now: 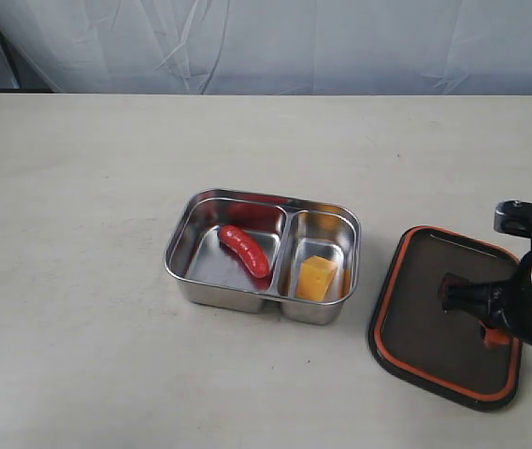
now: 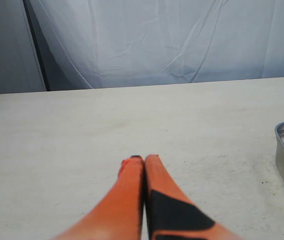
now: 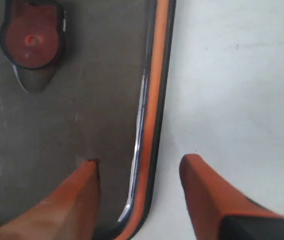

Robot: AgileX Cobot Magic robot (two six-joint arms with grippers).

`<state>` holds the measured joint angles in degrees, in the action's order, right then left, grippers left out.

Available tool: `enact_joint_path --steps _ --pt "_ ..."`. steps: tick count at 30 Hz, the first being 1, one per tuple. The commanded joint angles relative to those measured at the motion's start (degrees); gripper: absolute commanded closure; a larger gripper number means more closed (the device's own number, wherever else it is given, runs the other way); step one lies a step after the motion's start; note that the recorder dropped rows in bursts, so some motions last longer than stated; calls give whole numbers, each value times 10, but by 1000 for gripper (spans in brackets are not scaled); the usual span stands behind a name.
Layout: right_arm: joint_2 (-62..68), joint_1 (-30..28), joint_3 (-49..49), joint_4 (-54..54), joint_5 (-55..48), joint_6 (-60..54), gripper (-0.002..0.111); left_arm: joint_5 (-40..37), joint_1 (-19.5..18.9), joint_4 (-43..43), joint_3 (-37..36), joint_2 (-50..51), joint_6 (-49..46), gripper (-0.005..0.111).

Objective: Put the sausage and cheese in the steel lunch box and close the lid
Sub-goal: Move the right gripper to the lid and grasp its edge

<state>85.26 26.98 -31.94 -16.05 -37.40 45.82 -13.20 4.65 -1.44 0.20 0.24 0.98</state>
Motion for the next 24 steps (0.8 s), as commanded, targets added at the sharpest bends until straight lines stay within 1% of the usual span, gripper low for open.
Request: enact_joint_path --steps 1,7,9,11,16,18,20,24 --pt "37 -3 3 -4 19 -2 58 3 0 -2 -2 -2 0 106" --pt "72 -3 3 -4 20 -2 58 3 0 -2 -2 -2 0 106" --pt "80 -3 3 -4 18 -2 61 3 0 -2 -2 -2 0 106" --pt "85 -3 3 -4 18 -3 70 3 0 -2 -2 -2 0 106" --pt "89 -3 3 -4 18 -3 98 3 0 -2 -2 -2 0 106" --pt "89 -3 3 -4 16 -2 105 3 0 -2 -2 -2 0 106" --pt "89 -3 3 -4 4 3 109 3 0 -2 -2 -2 0 106" --pt "77 -3 3 -19 2 24 109 3 0 -2 -2 -2 0 106"
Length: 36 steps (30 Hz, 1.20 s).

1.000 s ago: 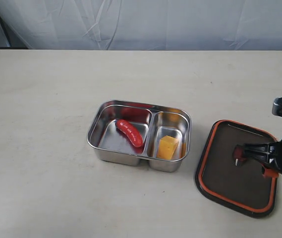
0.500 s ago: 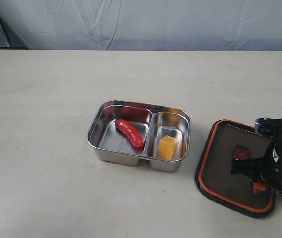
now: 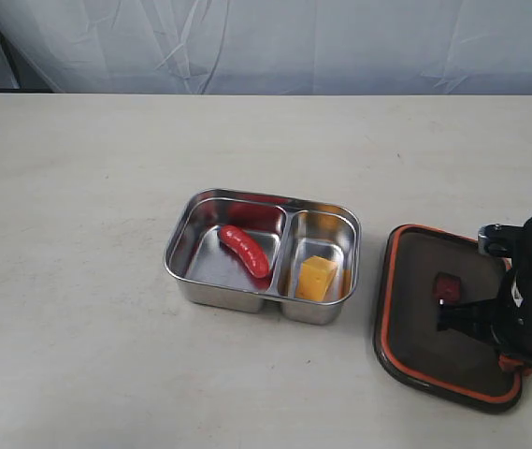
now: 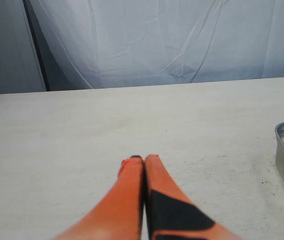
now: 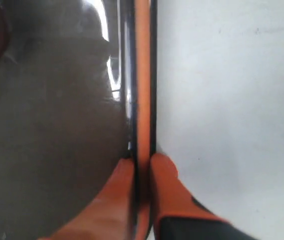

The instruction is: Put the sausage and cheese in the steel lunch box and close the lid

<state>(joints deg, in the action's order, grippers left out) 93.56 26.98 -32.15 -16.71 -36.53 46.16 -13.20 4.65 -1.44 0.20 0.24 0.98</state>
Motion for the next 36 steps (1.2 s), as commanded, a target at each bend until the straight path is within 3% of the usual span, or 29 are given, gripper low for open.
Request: enact_joint_path --steps 1,24,31,33,36 --pt "-12 -3 5 -16 -6 26 109 3 0 -2 -2 -2 0 106" --pt "-236 -3 5 -107 -55 67 109 3 0 -2 -2 -2 0 106" --pt "-314 -2 5 -113 -80 26 109 5 0 -13 -2 -2 0 106" --pt "-331 -2 5 -115 -75 13 109 24 0 -24 -2 -2 0 106" --pt "-354 -2 5 -115 -58 -17 109 102 0 34 -2 -2 2 106"
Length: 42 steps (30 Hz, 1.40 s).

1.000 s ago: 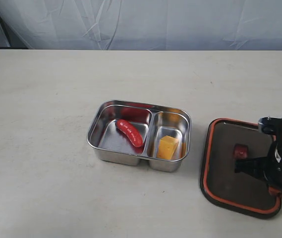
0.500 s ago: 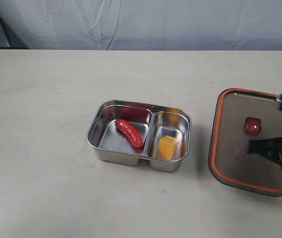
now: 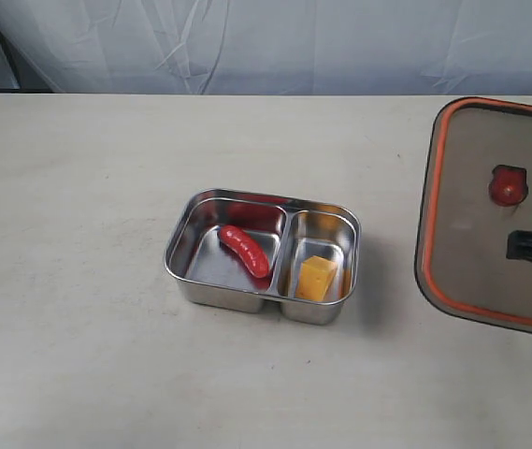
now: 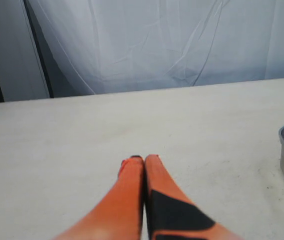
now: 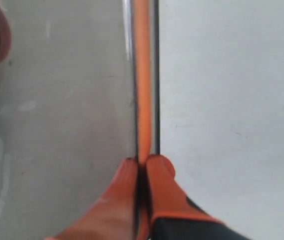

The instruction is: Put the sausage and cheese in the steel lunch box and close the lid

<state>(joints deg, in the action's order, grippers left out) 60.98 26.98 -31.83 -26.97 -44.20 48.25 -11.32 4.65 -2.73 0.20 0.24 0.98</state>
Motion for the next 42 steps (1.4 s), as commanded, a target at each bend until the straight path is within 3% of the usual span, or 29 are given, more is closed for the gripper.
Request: enact_joint_path --steps 1,4,7,12,19,24,31,34,39,42 --pt "-35 -2 2 -12 24 -46 109 116 0 62 -2 -2 2 106" --pt "-47 -2 2 -12 31 -51 109 210 0 177 -2 -2 87 106" --pt "-47 -2 2 -12 34 -53 109 216 0 288 -2 -2 204 106" --pt "-47 -2 2 22 58 -94 109 148 0 296 -2 -2 262 106" --pt "-47 6 1 81 96 -175 109 130 22 283 30 -2 286 106" --pt "-47 16 1 126 130 -238 109 69 105 234 106 82 281 106" --pt "-47 53 1 136 161 -273 109 87 304 228 210 287 218 106" --pt "-47 70 1 136 166 -283 109 100 372 203 260 362 218 105" --pt "-47 80 1 133 171 -287 109 109 432 179 328 465 218 87" --pt "-47 80 1 134 182 -287 109 113 447 171 360 508 218 68"
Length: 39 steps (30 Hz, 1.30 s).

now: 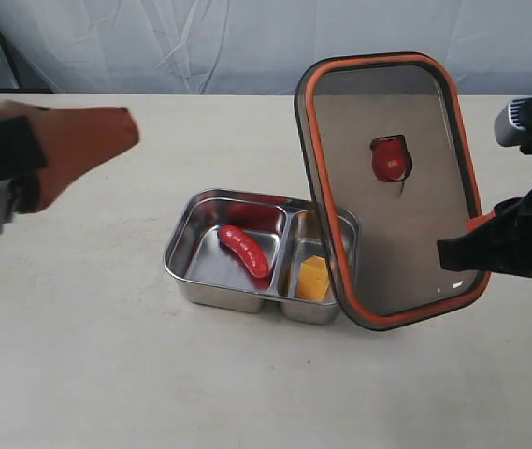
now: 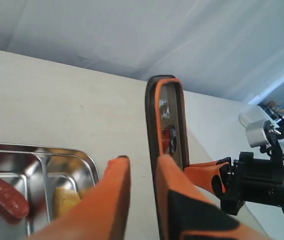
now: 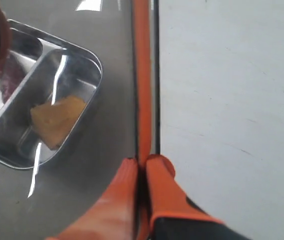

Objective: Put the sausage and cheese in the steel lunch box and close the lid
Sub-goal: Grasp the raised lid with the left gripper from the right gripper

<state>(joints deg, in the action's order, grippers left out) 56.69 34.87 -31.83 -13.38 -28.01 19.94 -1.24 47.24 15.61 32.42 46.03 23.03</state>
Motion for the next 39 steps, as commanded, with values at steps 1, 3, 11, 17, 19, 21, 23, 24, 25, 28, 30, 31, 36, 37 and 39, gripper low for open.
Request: enact_joint_path --steps 1,3,11,17,19,21,23,24,25,28,30,31,36,37,39 --pt "-4 1 1 -2 24 -4 109 12 26 -12 49 63 -2 63" --pt "-4 1 1 -2 32 -4 109 7 33 -26 62 80 -2 56" --pt "-4 1 1 11 58 -5 109 8 66 -37 93 132 -3 55" --pt "-4 1 1 36 62 -20 109 8 67 -39 118 171 -3 55" --pt "-4 1 1 54 69 -38 109 12 67 -39 122 185 -3 55" --pt "-4 1 1 70 70 -55 109 12 67 -42 127 198 -3 55" --pt "-4 6 1 82 71 -65 109 12 67 -44 133 213 -3 55" --pt "-4 7 1 86 71 -67 109 12 67 -47 135 220 -3 55" --pt "-4 10 1 91 72 -76 109 12 67 -50 140 228 -3 55" --pt "-4 23 1 105 73 -95 109 12 67 -54 150 249 -3 55" --pt "-4 33 1 106 73 -101 109 12 67 -63 157 260 -3 55" --pt "-4 36 1 106 73 -101 109 12 67 -62 160 264 -3 55" --pt "-4 42 1 106 74 -106 109 12 67 -63 166 281 -5 67" --pt "-4 42 1 106 74 -106 109 12 67 -63 166 283 -6 77" --pt "-4 42 1 106 74 -106 109 12 67 -68 166 283 -6 97"
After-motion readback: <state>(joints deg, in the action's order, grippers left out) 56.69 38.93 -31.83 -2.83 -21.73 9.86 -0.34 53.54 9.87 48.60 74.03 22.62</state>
